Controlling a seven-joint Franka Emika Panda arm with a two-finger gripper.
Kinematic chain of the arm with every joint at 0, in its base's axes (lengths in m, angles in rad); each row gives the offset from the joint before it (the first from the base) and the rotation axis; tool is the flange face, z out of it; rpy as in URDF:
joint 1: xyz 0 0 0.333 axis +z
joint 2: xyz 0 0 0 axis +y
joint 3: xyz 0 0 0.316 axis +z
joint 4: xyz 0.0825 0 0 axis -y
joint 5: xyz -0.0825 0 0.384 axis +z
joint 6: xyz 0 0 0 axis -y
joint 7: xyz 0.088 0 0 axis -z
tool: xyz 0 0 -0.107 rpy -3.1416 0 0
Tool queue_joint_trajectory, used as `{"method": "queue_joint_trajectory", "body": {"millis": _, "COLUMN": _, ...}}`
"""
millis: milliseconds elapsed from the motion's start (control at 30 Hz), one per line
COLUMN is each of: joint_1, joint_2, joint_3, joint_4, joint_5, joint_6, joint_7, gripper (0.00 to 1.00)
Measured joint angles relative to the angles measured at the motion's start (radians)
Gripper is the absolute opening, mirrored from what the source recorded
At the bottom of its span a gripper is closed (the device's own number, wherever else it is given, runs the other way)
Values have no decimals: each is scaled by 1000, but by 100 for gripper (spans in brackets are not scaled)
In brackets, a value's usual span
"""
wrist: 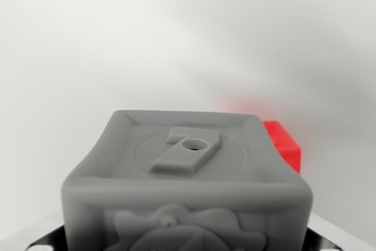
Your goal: Destack cube
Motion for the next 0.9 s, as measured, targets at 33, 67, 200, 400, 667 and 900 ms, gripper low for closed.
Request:
{"method": "queue_joint_trajectory", "body": {"millis": 33, "joint_1": 2, "joint_2": 1, "joint_3": 0, "joint_4": 1, "joint_5": 0, "joint_6": 0, "joint_7": 3, "gripper": 0}}
{"method": "queue_joint_trajectory", "body": {"millis": 67, "joint_1": 5, "joint_2": 3, "joint_3": 0, "joint_4": 3, "joint_5": 0, "joint_6": 0, "joint_7": 12, "gripper": 0}}
{"method": "queue_joint_trajectory", "body": {"millis": 200, "joint_1": 20, "joint_2": 11, "joint_3": 0, "joint_4": 10, "joint_5": 0, "joint_6": 1, "joint_7": 42, "gripper": 0}}
{"method": "queue_joint_trajectory", "body": {"millis": 400, "joint_1": 38, "joint_2": 24, "joint_3": 0, "joint_4": 22, "joint_5": 0, "joint_6": 2, "joint_7": 84, "gripper": 0}}
{"method": "queue_joint_trajectory", "body": {"millis": 667, "joint_1": 65, "joint_2": 41, "joint_3": 0, "joint_4": 39, "joint_5": 0, "joint_6": 3, "joint_7": 143, "gripper": 0}}
{"method": "queue_joint_trajectory", "body": {"millis": 900, "joint_1": 87, "joint_2": 57, "joint_3": 1, "joint_4": 55, "joint_5": 0, "joint_6": 3, "joint_7": 193, "gripper": 0}}
